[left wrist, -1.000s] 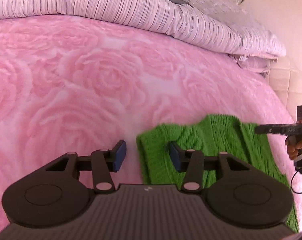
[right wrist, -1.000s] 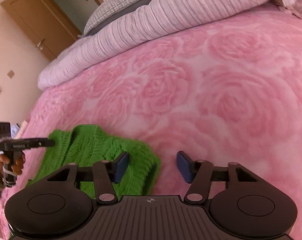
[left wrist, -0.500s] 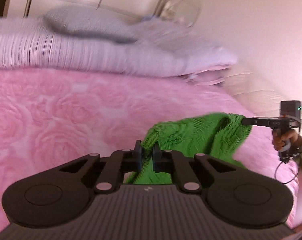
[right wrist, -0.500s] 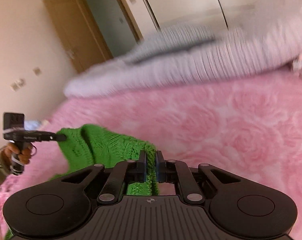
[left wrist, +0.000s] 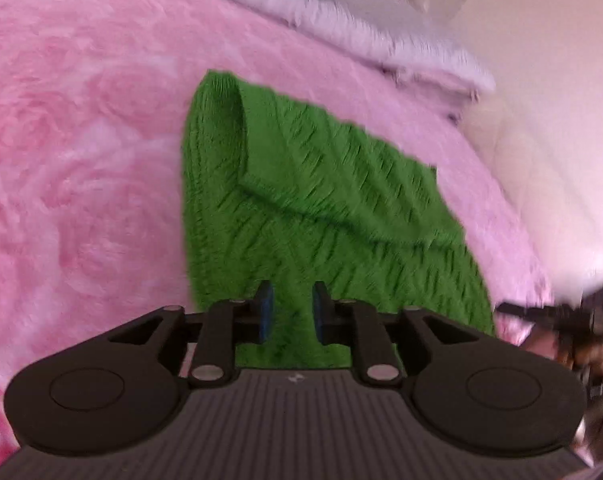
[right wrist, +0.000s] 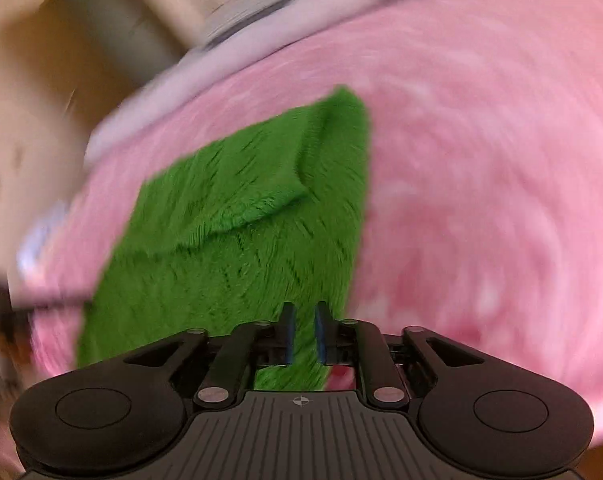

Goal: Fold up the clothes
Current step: 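Lift the hem with both grippers and fold it toward the collar, then lay the folded hem over the collar and open both grippers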

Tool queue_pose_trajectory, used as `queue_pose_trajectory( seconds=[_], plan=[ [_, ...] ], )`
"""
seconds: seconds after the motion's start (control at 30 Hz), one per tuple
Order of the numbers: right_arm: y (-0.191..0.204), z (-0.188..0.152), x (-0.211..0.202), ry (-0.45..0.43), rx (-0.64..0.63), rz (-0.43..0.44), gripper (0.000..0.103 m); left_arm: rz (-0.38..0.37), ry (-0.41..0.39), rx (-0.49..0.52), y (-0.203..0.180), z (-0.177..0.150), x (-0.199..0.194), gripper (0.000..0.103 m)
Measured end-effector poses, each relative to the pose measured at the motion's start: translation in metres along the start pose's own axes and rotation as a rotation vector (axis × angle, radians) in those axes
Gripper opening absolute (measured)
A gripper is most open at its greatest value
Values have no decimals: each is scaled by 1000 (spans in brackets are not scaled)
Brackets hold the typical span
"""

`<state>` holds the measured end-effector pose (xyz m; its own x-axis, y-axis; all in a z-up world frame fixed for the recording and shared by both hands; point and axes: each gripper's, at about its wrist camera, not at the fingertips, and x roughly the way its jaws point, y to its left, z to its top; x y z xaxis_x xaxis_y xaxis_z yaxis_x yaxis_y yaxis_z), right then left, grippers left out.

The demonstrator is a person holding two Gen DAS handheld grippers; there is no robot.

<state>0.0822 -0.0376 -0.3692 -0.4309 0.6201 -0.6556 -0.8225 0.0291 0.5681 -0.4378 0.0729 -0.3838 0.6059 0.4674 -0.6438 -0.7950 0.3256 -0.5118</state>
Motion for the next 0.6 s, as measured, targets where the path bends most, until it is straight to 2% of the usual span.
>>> queue_pose_trajectory(
  seconds=[0.03,0.07,0.13,0.2,0.33,0.5,0.57,0.6],
  plan=[
    [-2,-4,-1,-42,93,16,43,11,-33,-15,-5,3,0,32],
    [-4,-4,0,-84,184,44,57,20,-59,-37,-10,7,2,34],
    [-5,-1,8,-139,331,111,58,32,-91,-97,-15,19,10,39],
    [-1,8,21,-151,414,151,58,31,-96,-172,-13,27,19,41],
    [8,26,47,-163,467,155,58,13,-73,-369,6,34,42,41],
    [-8,39,71,-158,579,177,58,-124,-92,-721,49,25,62,41],
    [-13,40,76,-161,587,190,58,-142,-109,-780,56,24,66,41],
    [-15,41,78,-162,588,193,57,-137,-106,-774,56,26,70,41]
  ],
)
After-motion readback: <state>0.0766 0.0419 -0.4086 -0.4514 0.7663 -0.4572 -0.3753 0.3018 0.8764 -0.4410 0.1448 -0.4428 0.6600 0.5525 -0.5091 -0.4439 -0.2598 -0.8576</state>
